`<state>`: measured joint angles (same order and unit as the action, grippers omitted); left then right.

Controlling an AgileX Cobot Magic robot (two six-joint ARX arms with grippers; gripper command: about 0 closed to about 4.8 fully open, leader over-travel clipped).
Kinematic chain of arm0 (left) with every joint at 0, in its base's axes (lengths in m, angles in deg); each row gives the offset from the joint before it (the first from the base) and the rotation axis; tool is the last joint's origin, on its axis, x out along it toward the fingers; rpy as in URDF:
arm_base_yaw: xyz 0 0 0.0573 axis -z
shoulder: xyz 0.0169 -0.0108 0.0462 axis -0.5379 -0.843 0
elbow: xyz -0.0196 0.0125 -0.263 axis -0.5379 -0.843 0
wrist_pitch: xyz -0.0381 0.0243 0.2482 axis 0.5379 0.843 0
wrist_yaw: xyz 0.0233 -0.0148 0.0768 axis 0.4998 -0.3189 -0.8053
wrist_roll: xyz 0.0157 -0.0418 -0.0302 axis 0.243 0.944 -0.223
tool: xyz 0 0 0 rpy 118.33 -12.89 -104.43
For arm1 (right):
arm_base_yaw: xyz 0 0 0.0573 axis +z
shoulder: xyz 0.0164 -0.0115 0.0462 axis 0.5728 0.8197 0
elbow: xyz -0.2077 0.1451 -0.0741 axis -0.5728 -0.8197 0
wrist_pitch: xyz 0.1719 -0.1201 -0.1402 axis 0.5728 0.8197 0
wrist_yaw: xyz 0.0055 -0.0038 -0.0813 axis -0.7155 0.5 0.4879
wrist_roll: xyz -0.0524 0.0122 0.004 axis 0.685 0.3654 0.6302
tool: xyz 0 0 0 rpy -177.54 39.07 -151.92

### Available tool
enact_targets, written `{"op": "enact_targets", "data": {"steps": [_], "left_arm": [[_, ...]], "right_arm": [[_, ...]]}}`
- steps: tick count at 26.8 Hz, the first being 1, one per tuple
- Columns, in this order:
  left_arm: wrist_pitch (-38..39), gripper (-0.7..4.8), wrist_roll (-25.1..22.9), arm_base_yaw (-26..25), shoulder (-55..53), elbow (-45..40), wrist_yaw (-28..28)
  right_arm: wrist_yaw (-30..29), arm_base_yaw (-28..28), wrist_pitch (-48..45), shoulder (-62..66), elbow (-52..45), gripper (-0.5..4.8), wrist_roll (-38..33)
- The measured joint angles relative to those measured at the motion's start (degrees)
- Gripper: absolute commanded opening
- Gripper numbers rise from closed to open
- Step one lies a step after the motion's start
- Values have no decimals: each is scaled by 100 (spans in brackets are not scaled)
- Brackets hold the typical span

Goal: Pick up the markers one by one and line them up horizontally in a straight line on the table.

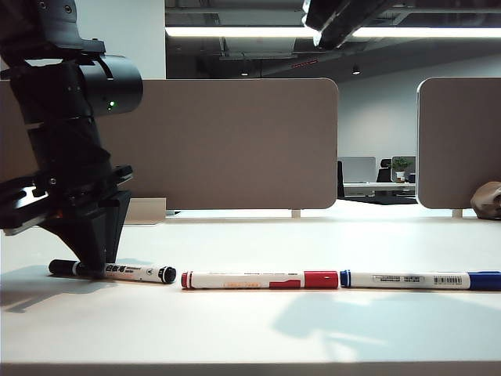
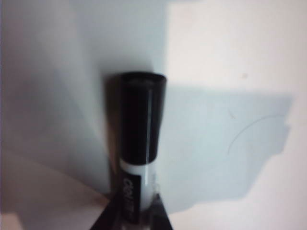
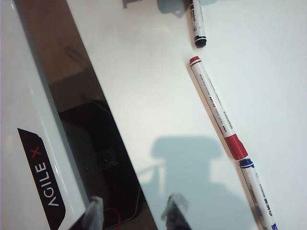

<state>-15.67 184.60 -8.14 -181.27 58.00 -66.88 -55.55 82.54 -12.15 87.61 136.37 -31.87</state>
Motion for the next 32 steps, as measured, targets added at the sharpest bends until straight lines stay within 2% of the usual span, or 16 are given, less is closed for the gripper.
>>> {"op": "enact_targets", "data": {"steps": [13, 17, 32], "left_arm": [[249, -5, 4, 63, 7, 17, 42], [291, -5, 181, 227, 11, 20, -9], [621, -5, 264, 247, 118, -13, 11]], "right_arm": [[17, 0, -57, 0, 0, 174, 0], [15, 0, -63, 0, 0, 174, 0], [17, 0, -46, 0, 0, 174, 0]]}}
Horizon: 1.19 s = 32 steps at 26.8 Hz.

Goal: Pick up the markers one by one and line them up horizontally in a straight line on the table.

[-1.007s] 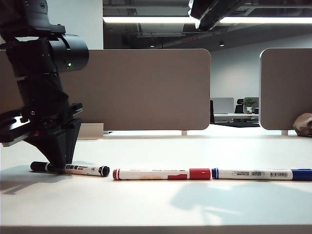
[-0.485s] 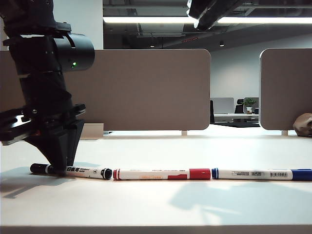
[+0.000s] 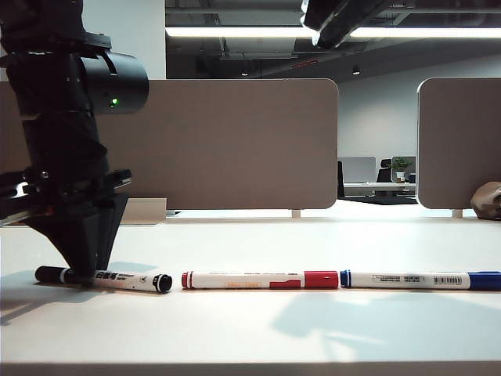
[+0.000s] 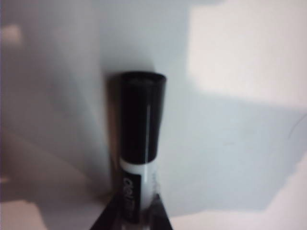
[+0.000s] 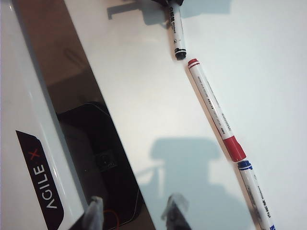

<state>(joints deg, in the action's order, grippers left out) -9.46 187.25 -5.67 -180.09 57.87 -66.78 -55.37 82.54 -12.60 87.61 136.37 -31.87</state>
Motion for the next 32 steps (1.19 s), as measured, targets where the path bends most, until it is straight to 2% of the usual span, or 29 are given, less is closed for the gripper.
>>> {"op": "enact_targets", "data": {"steps": [13, 15, 16, 25, 28, 32], "left_arm": [[-140, -4, 57, -2, 11, -13, -48], [-210, 5, 57, -2, 11, -13, -48], [-234, 30, 57, -2, 11, -13, -48], [-236, 33, 57, -4, 11, -13, -48], [-236, 89, 57, -4, 11, -13, -48], [-236, 89, 57, -4, 11, -13, -48]], "right_arm": [[0, 0, 28, 0, 0, 174, 0], [0, 0, 35, 0, 0, 174, -2], [0, 0, 35, 0, 0, 174, -11], [0, 0, 35, 0, 0, 174, -24], [0, 0, 35, 0, 0, 174, -24], [0, 0, 35, 0, 0, 174, -24]]}}
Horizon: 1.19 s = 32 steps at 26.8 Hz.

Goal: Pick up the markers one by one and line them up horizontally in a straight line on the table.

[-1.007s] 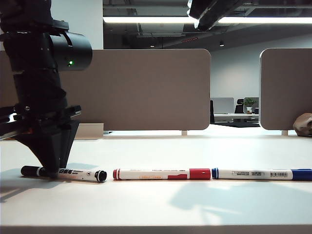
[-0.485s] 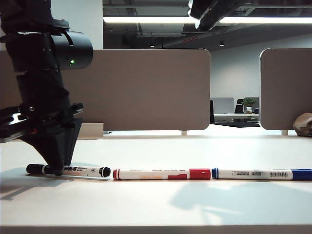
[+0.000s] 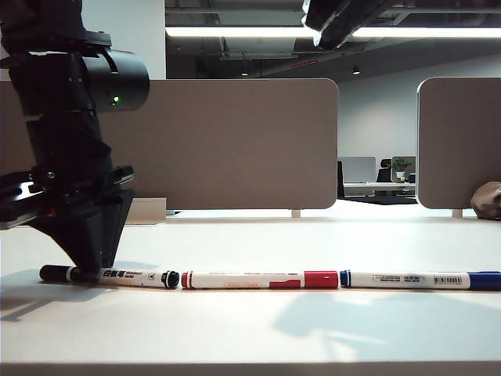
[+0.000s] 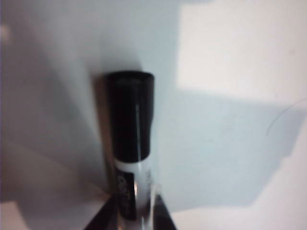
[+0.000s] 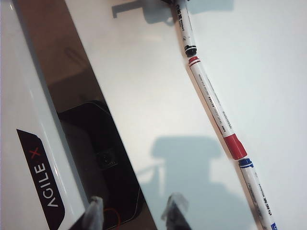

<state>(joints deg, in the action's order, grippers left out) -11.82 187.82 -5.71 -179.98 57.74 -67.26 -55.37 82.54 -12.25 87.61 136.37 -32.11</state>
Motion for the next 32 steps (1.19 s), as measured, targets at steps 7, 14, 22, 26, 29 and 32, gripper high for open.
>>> {"op": "enact_targets", "data": {"steps": [7, 14, 22, 26, 29, 32], "left_arm": [[0, 89, -2, 0, 0, 0, 0], [4, 83, -20, 0, 0, 0, 42], [44, 74, -20, 37, 0, 0, 74], [50, 62, -20, 48, 0, 0, 79], [48, 61, -20, 46, 2, 2, 81], [46, 62, -20, 46, 2, 2, 81]], "right_arm": [[0, 0, 0, 0, 0, 174, 0], [0, 0, 0, 0, 0, 174, 0], [0, 0, 0, 0, 0, 174, -2], [0, 0, 0, 0, 0, 174, 0], [0, 0, 0, 0, 0, 175, 0], [0, 0, 2, 0, 0, 175, -2]]}}
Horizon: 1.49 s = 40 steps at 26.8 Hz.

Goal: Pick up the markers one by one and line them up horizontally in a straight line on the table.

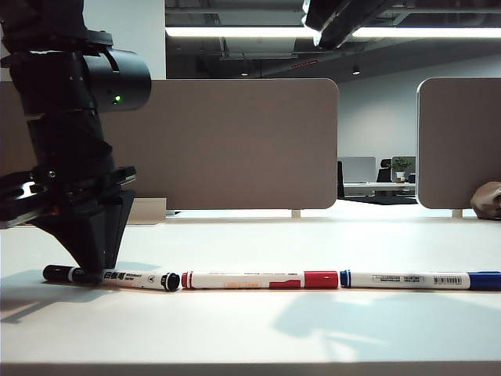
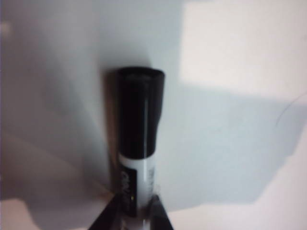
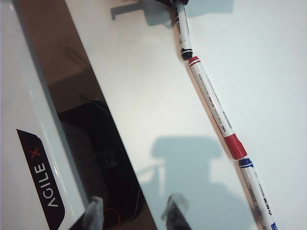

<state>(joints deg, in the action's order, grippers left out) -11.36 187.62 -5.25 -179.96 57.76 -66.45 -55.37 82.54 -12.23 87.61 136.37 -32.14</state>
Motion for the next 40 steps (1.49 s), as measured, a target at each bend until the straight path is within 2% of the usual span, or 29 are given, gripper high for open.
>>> {"op": "enact_targets", "data": {"steps": [7, 27, 30, 34, 36, 38, 39, 40], "left_arm": [[-76, 90, -28, 0, 0, -2, 11], [-175, 94, -94, 0, 234, 0, 4], [-149, 81, -96, 0, 385, 0, 0], [-120, 36, -138, 0, 551, -2, -2], [-114, 0, -214, 0, 673, 0, -4], [-192, -6, -369, 0, 782, 0, -15], [-260, -6, -474, 0, 822, -2, -15], [-332, -6, -590, 0, 850, -2, -20]], "right_arm": [[0, 0, 0, 0, 0, 175, 0], [0, 0, -2, 0, 0, 175, -9], [0, 0, -2, 0, 0, 173, -13], [-11, 0, -4, 0, 0, 100, -15], [-13, 0, -13, 0, 0, 84, -13], [-15, 0, -31, 0, 0, 80, -13], [-17, 0, -46, 0, 2, 64, -15], [-17, 0, -52, 0, 0, 24, -15]]}}
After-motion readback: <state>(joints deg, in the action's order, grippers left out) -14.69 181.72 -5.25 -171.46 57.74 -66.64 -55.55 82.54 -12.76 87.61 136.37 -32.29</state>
